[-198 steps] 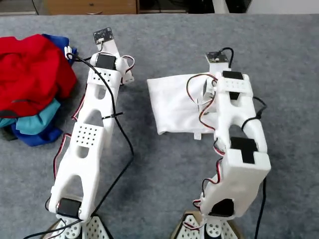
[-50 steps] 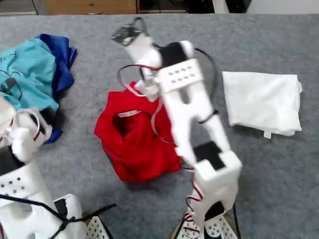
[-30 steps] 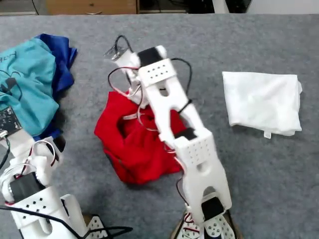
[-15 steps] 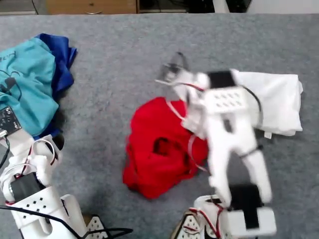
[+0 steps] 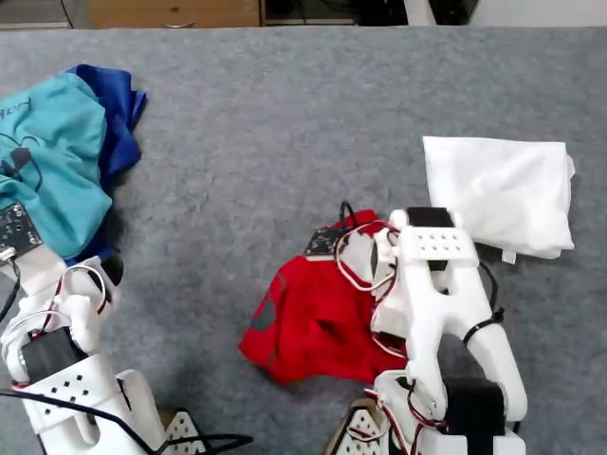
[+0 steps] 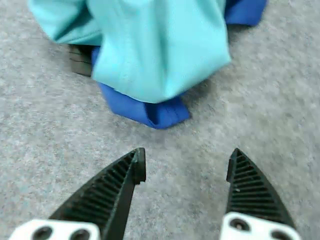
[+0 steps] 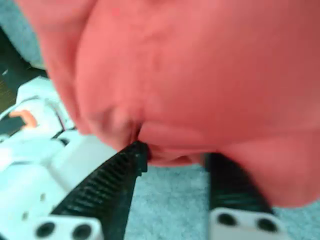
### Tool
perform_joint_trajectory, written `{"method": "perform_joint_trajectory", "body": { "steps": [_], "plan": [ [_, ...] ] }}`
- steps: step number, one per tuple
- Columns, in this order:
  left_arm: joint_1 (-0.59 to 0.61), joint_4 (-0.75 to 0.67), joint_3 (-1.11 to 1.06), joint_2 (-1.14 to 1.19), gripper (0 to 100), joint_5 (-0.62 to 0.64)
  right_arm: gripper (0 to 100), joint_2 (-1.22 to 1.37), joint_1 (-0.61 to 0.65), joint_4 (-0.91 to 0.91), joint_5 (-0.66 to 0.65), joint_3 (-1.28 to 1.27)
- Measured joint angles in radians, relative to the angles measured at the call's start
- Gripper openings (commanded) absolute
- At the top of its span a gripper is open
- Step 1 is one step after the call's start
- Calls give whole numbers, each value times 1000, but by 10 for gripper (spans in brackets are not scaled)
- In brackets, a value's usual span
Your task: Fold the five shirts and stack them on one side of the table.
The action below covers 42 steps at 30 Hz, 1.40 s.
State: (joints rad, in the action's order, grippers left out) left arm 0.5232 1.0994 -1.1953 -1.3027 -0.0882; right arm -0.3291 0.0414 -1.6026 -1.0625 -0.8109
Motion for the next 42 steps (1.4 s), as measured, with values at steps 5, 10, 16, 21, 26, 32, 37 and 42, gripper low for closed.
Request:
{"method": "perform_joint_trajectory", "body": {
  "steps": [5,10,16,21,26,32,37,42],
  "plan": [
    [-109,0,112,173,271,-2,258,-71,-112,-153,-69,245],
    [-187,-2,256,437,228,-2,292,-146,-224,-163,-60,539],
    [-305,-2,308,649,226,2,300,38,-78,-133,299,750],
    [-374,-2,313,677,226,31,288,362,87,-63,572,921],
    [-384,-2,313,677,226,41,254,720,127,-57,718,1174],
    [-344,-2,313,680,226,57,153,1069,126,-158,778,1490],
    [-334,-2,313,684,226,57,186,1112,126,-161,822,1537],
    [-334,-2,313,684,226,57,206,1114,127,-161,858,1453]
  ]
}}
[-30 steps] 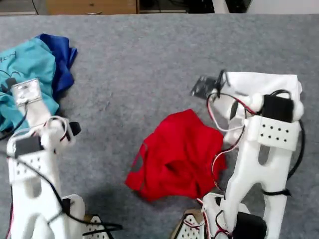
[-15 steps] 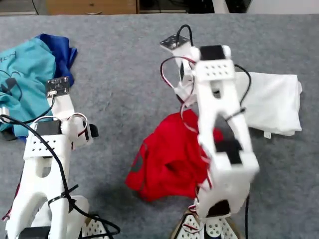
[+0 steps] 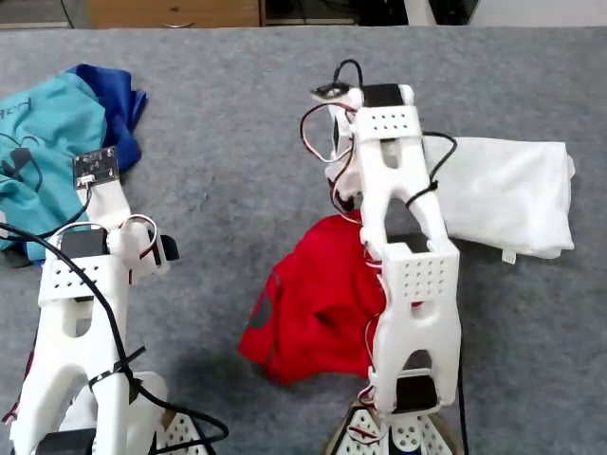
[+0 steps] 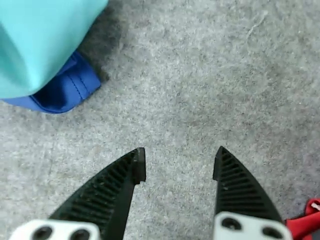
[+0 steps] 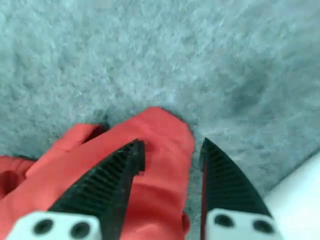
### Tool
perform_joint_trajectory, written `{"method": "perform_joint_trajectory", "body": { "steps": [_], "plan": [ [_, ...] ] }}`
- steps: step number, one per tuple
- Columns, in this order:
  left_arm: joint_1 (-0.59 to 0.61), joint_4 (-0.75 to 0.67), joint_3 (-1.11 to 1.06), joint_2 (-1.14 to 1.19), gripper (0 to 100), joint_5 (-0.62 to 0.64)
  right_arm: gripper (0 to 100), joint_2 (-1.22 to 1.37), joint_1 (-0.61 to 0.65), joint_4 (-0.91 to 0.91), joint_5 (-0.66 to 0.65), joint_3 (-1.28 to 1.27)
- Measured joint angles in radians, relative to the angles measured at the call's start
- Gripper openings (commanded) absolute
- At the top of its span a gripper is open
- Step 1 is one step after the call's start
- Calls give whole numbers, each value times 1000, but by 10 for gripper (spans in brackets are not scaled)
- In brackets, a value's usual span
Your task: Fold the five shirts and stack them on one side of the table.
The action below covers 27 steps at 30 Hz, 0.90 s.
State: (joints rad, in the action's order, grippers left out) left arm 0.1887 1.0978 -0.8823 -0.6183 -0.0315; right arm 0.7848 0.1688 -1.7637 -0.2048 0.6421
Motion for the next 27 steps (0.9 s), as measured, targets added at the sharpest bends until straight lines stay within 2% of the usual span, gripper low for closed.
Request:
{"method": "perform_joint_trajectory", "body": {
  "steps": [5,13,19,24,27],
  "plan": [
    [0,0,0,5,226,2,206,-74,-2,0,29,-150],
    [0,0,0,5,226,3,203,-250,5,0,61,-222],
    [2,0,0,5,226,3,203,-127,25,75,101,-235],
    [58,0,0,5,226,3,194,-25,23,95,140,-121],
    [94,0,0,5,226,-17,101,12,23,55,144,-40]
  ]
}}
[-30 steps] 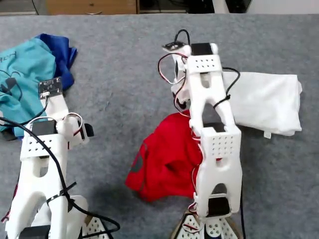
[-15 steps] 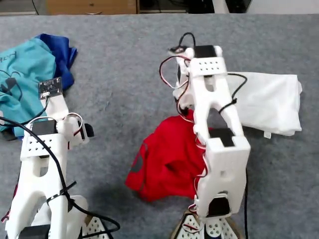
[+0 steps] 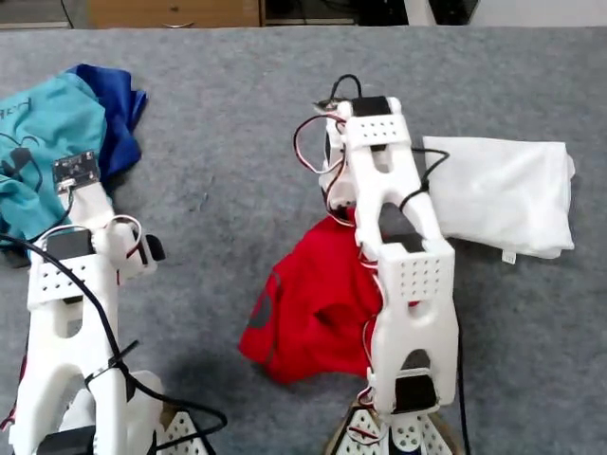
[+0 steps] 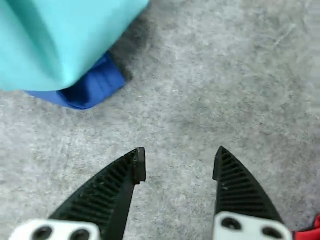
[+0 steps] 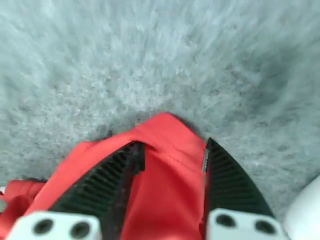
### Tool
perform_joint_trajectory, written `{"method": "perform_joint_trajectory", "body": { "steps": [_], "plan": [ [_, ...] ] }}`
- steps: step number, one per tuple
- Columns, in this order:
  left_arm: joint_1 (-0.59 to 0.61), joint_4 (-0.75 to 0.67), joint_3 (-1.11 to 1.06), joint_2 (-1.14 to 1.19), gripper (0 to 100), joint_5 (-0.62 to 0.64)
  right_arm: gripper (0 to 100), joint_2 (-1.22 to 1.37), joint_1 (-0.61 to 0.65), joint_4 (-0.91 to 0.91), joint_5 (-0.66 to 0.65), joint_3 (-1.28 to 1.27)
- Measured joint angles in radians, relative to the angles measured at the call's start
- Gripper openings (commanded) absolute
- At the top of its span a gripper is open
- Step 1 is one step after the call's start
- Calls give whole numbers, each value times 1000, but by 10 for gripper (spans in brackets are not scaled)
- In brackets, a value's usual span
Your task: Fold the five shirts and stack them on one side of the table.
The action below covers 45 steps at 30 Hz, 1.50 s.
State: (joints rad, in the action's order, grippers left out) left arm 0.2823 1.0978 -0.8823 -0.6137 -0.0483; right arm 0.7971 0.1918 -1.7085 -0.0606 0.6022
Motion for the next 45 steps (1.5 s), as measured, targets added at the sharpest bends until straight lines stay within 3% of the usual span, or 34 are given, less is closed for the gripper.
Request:
{"method": "perform_joint_trajectory", "body": {
  "steps": [3,20,28,34,39,45],
  "plan": [
    [23,0,0,0,226,-26,1,31,0,-38,9,51],
    [25,-43,0,0,226,-38,2,34,-49,-49,14,68],
    [25,-43,0,0,226,-38,4,-195,-78,-51,-2,87],
    [25,-43,0,0,226,-38,5,-408,-78,-40,-41,333],
    [25,-43,11,0,226,-38,5,-500,12,61,-87,632],
    [92,-43,80,0,226,-25,2,-519,244,242,-92,767]
  ]
}}
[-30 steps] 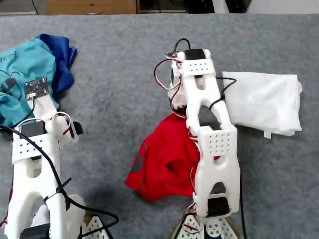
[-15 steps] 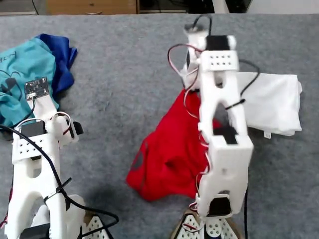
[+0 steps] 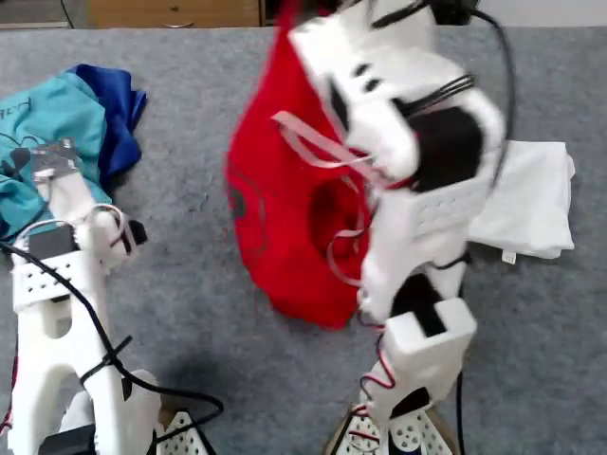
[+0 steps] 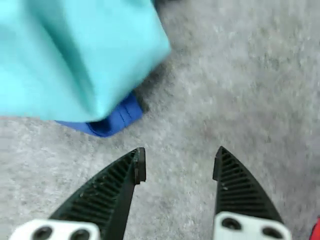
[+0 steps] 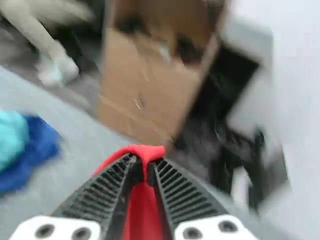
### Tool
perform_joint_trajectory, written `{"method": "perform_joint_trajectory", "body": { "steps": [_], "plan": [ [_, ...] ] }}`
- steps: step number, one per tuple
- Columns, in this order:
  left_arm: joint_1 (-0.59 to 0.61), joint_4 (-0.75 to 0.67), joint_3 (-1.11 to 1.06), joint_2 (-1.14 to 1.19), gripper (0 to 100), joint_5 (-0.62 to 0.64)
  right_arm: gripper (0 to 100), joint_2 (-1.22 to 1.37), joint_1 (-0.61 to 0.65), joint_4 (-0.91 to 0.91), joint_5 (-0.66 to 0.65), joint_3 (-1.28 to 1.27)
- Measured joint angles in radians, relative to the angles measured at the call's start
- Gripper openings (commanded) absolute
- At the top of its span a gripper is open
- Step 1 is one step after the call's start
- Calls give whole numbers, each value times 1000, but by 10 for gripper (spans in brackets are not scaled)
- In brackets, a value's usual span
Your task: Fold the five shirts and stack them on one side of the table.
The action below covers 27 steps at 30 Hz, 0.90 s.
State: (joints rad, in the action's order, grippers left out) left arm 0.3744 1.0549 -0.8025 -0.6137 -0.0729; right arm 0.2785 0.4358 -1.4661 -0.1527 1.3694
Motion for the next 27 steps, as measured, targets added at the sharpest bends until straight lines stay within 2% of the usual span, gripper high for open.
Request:
{"method": "perform_joint_trajectory", "body": {
  "steps": [8,12,15,20,24,27],
  "plan": [
    [276,0,87,0,226,28,2,0,370,233,0,2],
    [341,0,89,0,226,28,2,0,419,203,0,3],
    [350,0,89,0,226,28,2,0,362,49,0,-9],
    [351,0,89,0,226,28,2,0,157,-262,-6,-104],
    [325,0,89,0,226,28,2,-9,2,-301,-98,-319],
    [290,0,89,0,226,28,2,-9,-57,-302,-187,-528]
  ]
}}
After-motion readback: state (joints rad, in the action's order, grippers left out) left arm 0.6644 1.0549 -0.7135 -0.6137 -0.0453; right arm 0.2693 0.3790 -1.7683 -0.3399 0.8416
